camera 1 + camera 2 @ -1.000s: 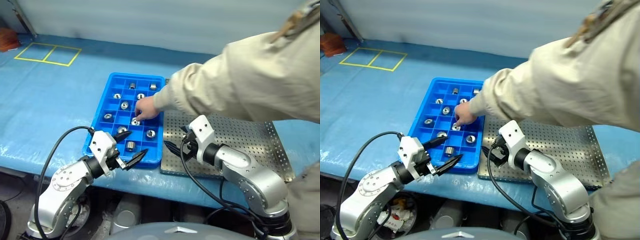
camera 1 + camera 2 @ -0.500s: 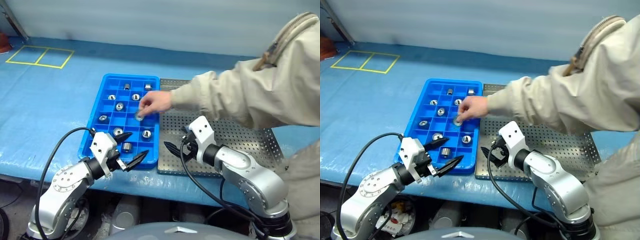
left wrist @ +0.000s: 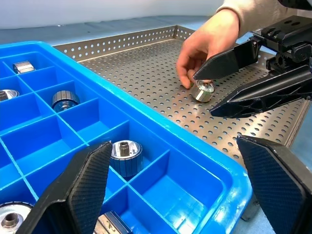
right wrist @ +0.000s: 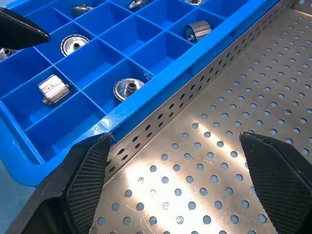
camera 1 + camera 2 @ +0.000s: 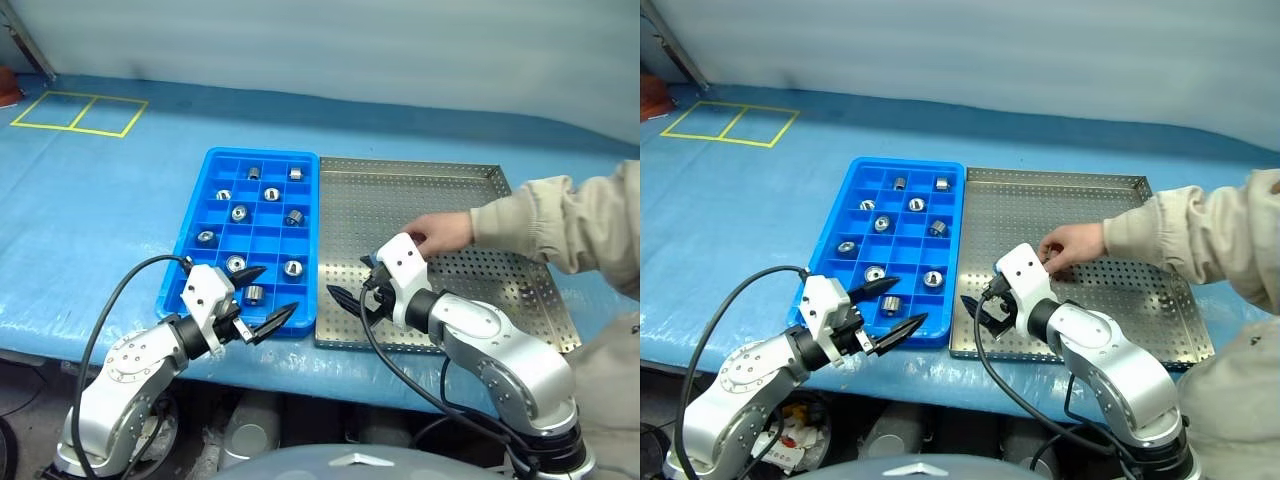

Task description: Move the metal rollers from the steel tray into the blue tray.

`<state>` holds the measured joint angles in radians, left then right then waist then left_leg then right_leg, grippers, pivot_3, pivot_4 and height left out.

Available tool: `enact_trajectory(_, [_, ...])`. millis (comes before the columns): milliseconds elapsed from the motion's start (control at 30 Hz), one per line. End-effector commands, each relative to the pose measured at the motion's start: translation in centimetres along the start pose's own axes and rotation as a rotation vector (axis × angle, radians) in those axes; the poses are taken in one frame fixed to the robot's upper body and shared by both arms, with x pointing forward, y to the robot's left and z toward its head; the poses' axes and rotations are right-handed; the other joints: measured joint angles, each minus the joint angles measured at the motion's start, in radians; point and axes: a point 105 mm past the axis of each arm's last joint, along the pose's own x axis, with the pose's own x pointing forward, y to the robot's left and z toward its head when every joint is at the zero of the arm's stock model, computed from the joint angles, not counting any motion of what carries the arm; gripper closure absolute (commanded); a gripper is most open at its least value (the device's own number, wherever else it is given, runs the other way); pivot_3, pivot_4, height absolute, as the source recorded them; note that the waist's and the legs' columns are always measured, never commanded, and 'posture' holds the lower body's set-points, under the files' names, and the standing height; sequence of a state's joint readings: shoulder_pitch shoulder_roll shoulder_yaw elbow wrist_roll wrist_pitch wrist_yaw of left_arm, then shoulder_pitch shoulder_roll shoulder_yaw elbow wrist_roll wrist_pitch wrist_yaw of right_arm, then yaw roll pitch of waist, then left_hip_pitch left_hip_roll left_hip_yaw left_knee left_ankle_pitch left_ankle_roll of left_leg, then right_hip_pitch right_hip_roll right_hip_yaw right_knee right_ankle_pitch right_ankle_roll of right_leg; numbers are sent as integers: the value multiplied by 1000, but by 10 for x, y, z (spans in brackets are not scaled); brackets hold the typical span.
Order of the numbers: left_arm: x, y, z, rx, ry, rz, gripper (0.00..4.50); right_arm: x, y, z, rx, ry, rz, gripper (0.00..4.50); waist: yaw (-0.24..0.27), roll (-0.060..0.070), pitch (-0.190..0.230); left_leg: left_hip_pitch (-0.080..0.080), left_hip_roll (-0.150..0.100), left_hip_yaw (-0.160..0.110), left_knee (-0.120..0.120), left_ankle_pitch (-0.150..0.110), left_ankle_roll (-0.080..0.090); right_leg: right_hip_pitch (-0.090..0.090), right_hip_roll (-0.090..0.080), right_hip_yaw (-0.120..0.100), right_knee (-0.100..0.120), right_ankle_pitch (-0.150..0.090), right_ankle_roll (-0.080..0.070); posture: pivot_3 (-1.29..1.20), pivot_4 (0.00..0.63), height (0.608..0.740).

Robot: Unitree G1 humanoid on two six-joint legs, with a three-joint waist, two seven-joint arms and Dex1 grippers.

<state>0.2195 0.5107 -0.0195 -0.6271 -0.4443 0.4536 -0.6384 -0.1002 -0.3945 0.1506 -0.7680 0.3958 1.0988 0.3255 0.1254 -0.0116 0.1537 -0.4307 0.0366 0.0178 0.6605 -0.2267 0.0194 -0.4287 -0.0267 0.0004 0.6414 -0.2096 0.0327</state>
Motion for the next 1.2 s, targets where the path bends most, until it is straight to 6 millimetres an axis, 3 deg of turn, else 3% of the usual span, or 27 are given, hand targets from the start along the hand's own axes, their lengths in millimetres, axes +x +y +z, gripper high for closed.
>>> enact_trajectory(33, [2, -2, 3, 2, -20, -21, 0, -4, 4, 12, -35, -51, 4, 23, 0, 0, 0, 0, 0, 0, 0, 0, 0, 0, 0, 0, 0, 0, 0, 282, 150, 740])
enact_trajectory(233, [2, -2, 3, 1, -20, -25, 0, -5, -1, 14, -28, -67, -37, 23, 0, 0, 0, 0, 0, 0, 0, 0, 0, 0, 0, 0, 0, 0, 0, 277, 150, 740])
enact_trajectory(500, [10, -4, 7, 20, -46, -26, 0, -8, -56, 17, 86, -134, -412, 23, 0, 0, 0, 0, 0, 1, 0, 0, 0, 0, 0, 0, 0, 0, 0, 277, 150, 740])
enact_trajectory(667, [19, -12, 9, 10, -61, -71, 0, 2, -75, 9, 157, -128, -553, 23, -6, 0, 0, 0, 0, 2, -1, 0, 0, -1, 0, 1, 0, 0, 0, 244, 150, 740])
enact_trajectory(900, [27, -20, 10, 0, -65, -109, 0, 35, -68, -9, 242, -81, -535, 23, -33, 0, 0, 0, -1, 2, -2, 0, 0, -1, 1, 3, 1, 0, 0, 244, 150, 740])
enact_trajectory(1100, [28, -23, 10, -2, -68, -113, 0, 46, -65, -44, 268, 12, -530, 23, -34, 0, 0, 1, 0, 2, -1, 0, 0, -1, 1, 4, 1, 0, 0, 267, 150, 740])
enact_trajectory(1200, [28, -23, 10, -6, -66, -106, 0, 45, -61, -51, 270, 26, -513, 583, -36, 0, 0, 2, 0, 2, -2, 0, 0, 0, 2, 4, 1, 0, 0, 283, 150, 740])
